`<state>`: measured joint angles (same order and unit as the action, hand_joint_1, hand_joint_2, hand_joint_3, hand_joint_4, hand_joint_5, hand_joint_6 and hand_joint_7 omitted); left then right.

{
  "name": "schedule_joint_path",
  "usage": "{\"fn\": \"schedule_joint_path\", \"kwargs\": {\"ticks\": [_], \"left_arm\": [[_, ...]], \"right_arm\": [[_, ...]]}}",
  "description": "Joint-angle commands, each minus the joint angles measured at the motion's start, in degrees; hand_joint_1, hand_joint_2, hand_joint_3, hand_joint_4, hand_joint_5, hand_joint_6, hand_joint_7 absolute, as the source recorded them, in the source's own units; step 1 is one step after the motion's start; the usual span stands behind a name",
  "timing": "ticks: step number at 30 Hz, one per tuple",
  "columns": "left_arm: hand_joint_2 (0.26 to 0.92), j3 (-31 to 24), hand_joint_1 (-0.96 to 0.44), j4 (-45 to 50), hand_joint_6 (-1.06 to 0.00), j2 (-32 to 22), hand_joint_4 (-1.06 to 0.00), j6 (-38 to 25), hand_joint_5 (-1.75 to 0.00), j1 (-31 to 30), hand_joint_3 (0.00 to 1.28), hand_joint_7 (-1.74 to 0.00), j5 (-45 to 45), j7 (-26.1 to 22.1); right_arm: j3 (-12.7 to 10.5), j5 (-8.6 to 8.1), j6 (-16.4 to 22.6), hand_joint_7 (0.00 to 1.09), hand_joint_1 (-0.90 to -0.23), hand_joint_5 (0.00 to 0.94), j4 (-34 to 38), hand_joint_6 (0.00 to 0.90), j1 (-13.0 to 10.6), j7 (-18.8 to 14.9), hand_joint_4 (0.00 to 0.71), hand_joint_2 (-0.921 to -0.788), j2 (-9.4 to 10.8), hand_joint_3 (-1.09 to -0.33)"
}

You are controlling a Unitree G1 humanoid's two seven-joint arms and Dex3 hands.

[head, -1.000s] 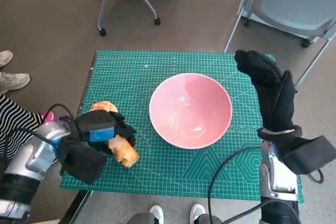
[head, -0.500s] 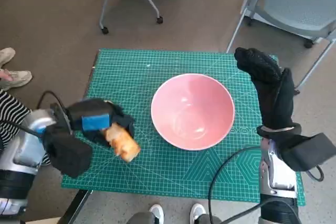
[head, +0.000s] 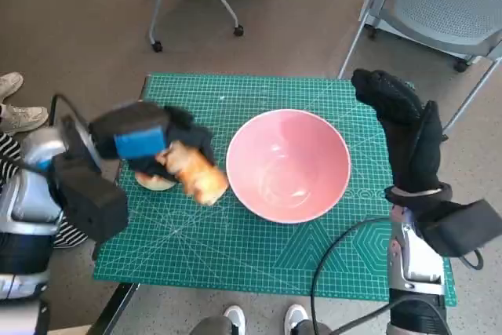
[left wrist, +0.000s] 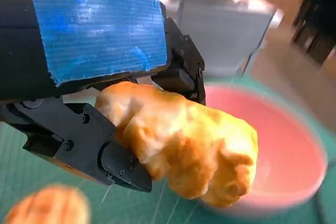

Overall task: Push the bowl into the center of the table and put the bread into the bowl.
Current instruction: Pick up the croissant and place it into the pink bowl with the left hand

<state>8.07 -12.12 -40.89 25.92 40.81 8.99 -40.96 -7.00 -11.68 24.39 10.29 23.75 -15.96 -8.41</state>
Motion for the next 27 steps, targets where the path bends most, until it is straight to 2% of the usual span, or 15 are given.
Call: {"fn": "schedule_joint_path", "kwargs": {"ticks": [1, 13, 27], "left_arm": [[0.884, -0.35, 0.0, 1.24, -0.74, 2.93, -0.84, -2.3, -1.0, 4.65, 0.02, -1.05, -0.43, 1.51], [0.881, 4.8, 0.0, -5.22, -0.74, 13.88, -0.86, -3.18, -1.01, 12.42, 0.02, -1.02, 7.42, 9.72], [0.905, 12.0, 0.0, -31.67, -0.68, 23.26, -0.82, 4.69, -1.02, 21.33, 0.01, -1.11, 17.39, 21.54]], "right_arm": [[-0.51, -0.53, 0.09, 0.57, -0.686, 0.003, 1.05, 0.048, -0.75, -0.01, 0.193, -0.921, 0.12, -0.717], [-0.68, -0.26, 0.93, 0.56, -0.686, 0.006, 0.8, 0.054, -1.06, 0.33, 0.202, -0.921, 0.31, -0.713], [-1.17, -0.01, 0.67, 0.55, -0.69, 0.007, -1.02, 0.062, -2.18, 0.89, 0.208, -0.921, 0.01, -0.707]]}}
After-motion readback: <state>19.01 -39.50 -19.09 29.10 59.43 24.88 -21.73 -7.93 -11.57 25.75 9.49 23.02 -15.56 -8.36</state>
